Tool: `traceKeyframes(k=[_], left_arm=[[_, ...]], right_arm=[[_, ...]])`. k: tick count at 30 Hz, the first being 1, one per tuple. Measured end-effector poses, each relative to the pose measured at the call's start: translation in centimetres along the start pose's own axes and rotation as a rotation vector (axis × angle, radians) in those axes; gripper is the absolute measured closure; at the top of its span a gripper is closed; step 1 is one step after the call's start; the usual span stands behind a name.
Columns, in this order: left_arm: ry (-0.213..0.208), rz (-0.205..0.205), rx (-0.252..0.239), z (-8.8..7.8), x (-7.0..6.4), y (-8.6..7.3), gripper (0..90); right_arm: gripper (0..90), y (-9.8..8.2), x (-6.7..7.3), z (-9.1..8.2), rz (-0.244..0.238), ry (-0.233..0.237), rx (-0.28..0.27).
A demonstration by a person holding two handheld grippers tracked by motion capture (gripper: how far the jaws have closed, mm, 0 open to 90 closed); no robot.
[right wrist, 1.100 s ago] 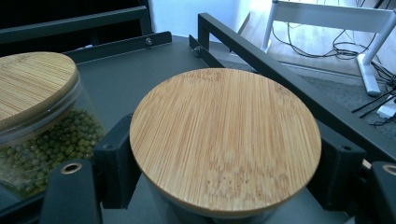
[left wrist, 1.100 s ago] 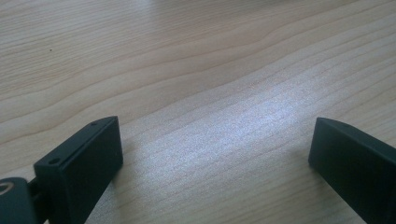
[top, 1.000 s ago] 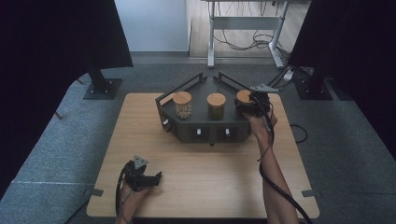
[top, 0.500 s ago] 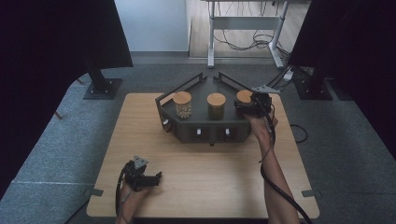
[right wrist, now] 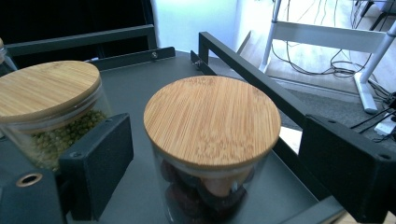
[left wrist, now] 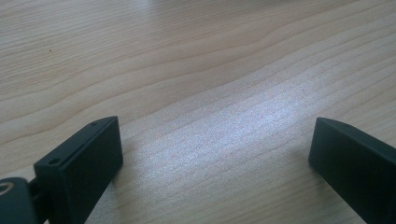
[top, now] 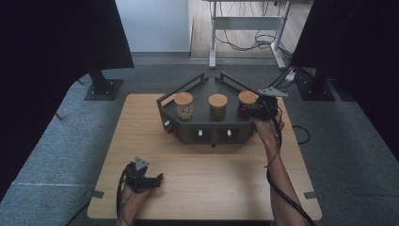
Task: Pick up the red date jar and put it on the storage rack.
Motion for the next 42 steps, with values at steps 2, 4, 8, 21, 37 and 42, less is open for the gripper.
traceKeyframes(k=[2,4,8,21,37,42], left_arm=[[0.000,0.000,0.000,0.0,0.0,0.0,2.5],[0.000,0.000,0.000,0.0,0.0,0.0,2.5],[0.001,0.002,0.000,0.0,0.0,0.0,2.5],[0.002,-0.002,-0.003,0.0,0.0,0.0,2.5],[0.003,-0.003,-0.003,0.0,-0.1,0.0,2.5],[0.004,-0.003,-0.003,0.0,-0.1,0.0,2.5]], right_arm=[[9.8,-0.1,0.0,-0.3,-0.005,-0.004,-0.003],[10.0,-0.2,-0.1,-0.6,-0.005,-0.005,-0.006],[10.4,-0.6,-0.2,-1.3,-0.009,-0.011,-0.010],[10.7,-1.2,0.0,-3.1,-0.031,-0.004,-0.006],[10.8,-2.1,0.5,-5.4,-0.041,0.011,-0.005],[10.9,-2.5,0.6,-6.0,-0.044,0.013,0.001]])
Point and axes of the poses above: each handheld gripper's, and its own axes: z roughly forward along the jaws, y roughly out of its top, x roughly to its left, the point moved 1 cm from there along z, roughly forward along the jaws, and after that the axes turned 2 degrees about -x, right-handed, at the moved point
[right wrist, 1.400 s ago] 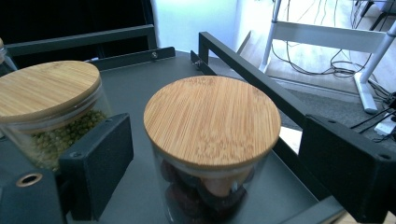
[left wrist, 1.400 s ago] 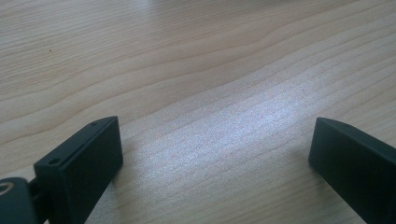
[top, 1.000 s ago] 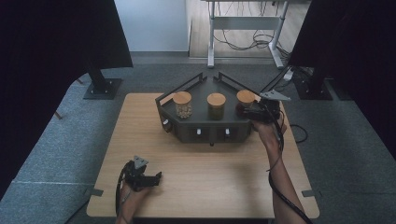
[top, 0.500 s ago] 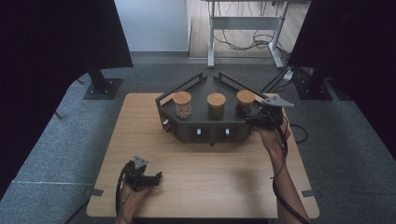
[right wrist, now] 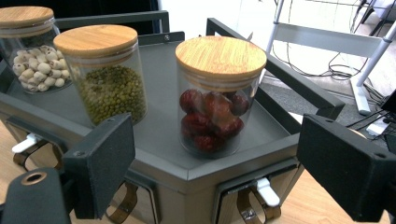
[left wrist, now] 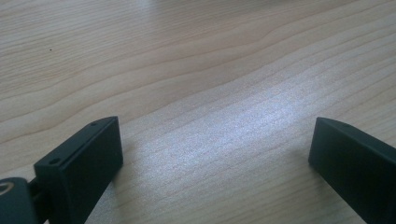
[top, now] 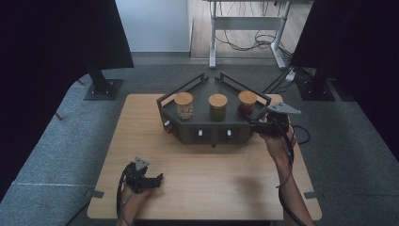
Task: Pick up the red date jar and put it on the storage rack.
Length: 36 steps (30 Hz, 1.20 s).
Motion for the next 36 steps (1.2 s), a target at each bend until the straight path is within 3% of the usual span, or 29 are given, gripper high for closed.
traceKeyframes(k=[12,36], left_arm=[[0.000,0.000,-0.002,0.0,0.0,0.0,2.5],[0.001,0.000,0.000,0.0,0.0,0.0,2.5]], right_arm=[[10.9,-0.9,0.4,-1.5,-0.001,0.009,-0.004],[10.9,-4.2,1.3,-4.2,-0.014,0.015,0.003]])
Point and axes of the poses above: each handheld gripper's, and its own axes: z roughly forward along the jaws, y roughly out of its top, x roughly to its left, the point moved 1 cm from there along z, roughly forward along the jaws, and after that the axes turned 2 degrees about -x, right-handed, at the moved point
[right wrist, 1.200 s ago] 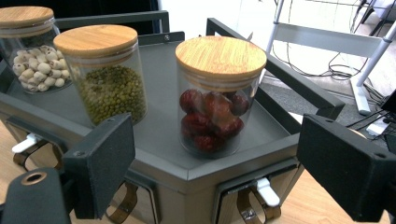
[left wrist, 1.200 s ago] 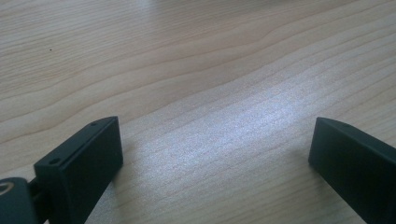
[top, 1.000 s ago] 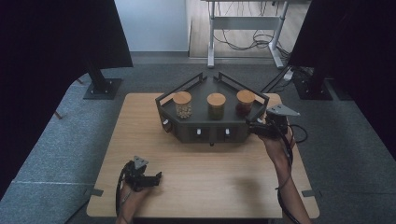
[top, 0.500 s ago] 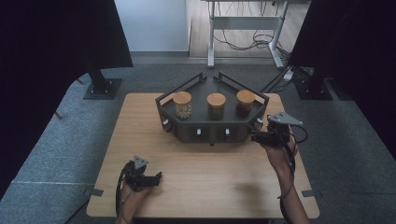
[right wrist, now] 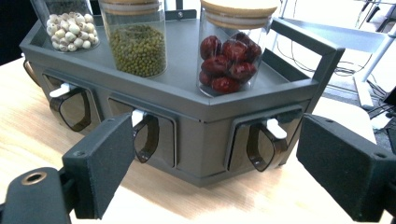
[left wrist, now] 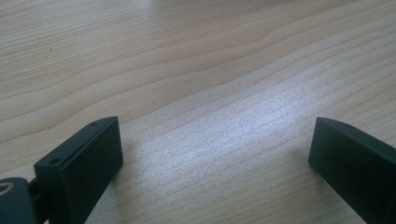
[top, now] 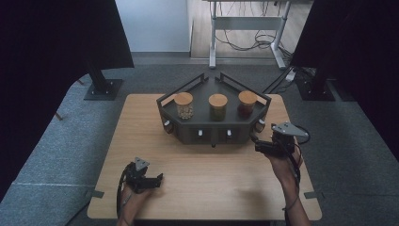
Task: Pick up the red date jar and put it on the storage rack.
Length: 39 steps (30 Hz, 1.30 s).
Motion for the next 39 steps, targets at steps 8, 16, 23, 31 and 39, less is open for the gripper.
traceKeyframes(k=[8,16,23,31,39], left_arm=[[0.000,-0.002,-0.002,0.0,0.0,0.0,2.5],[0.000,0.004,0.003,0.0,0.0,0.0,2.5],[0.000,0.003,0.002,0.0,0.0,0.0,2.6],[0.000,0.004,0.003,0.0,0.0,0.0,2.5],[0.000,0.004,0.003,0.0,0.0,0.0,2.5]], right_arm=[[10.9,-1.1,0.2,-0.6,-0.006,-0.008,0.005],[10.9,-2.2,0.5,-1.3,-0.007,-0.010,0.011],[10.9,-3.3,1.0,-1.7,-0.016,-0.013,0.024],[10.9,-4.8,1.3,-2.0,-0.014,-0.012,0.050],[10.9,-6.2,1.6,-2.1,-0.014,-0.012,0.073]])
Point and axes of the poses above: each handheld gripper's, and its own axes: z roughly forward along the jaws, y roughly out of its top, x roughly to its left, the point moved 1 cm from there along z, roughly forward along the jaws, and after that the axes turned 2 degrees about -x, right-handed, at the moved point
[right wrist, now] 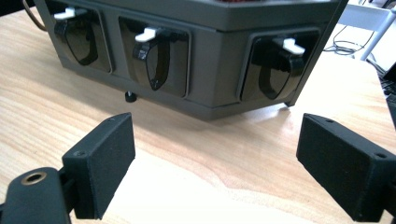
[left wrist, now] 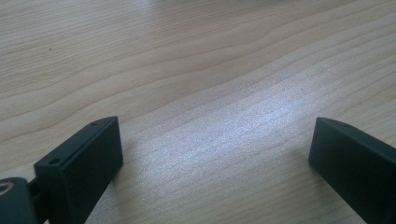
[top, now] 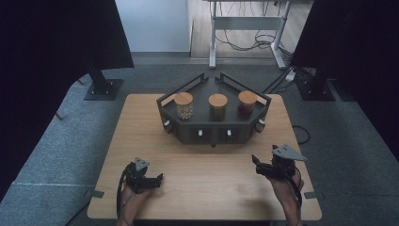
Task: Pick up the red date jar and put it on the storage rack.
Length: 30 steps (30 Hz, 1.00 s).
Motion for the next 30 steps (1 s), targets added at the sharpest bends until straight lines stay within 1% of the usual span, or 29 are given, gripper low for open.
traceKeyframes(k=[7,22,30], left_arm=[[0.000,0.000,0.000,0.0,0.0,0.0,2.5],[-0.001,0.001,0.000,0.0,0.0,0.0,2.5],[-0.001,0.000,0.000,0.0,0.0,0.0,2.5]], right_arm=[[10.9,-1.1,0.3,0.2,-0.007,-0.005,0.023],[10.9,-4.2,-0.1,1.3,0.023,-0.017,0.087],[10.9,-5.3,-0.1,1.7,0.023,-0.024,0.111]])
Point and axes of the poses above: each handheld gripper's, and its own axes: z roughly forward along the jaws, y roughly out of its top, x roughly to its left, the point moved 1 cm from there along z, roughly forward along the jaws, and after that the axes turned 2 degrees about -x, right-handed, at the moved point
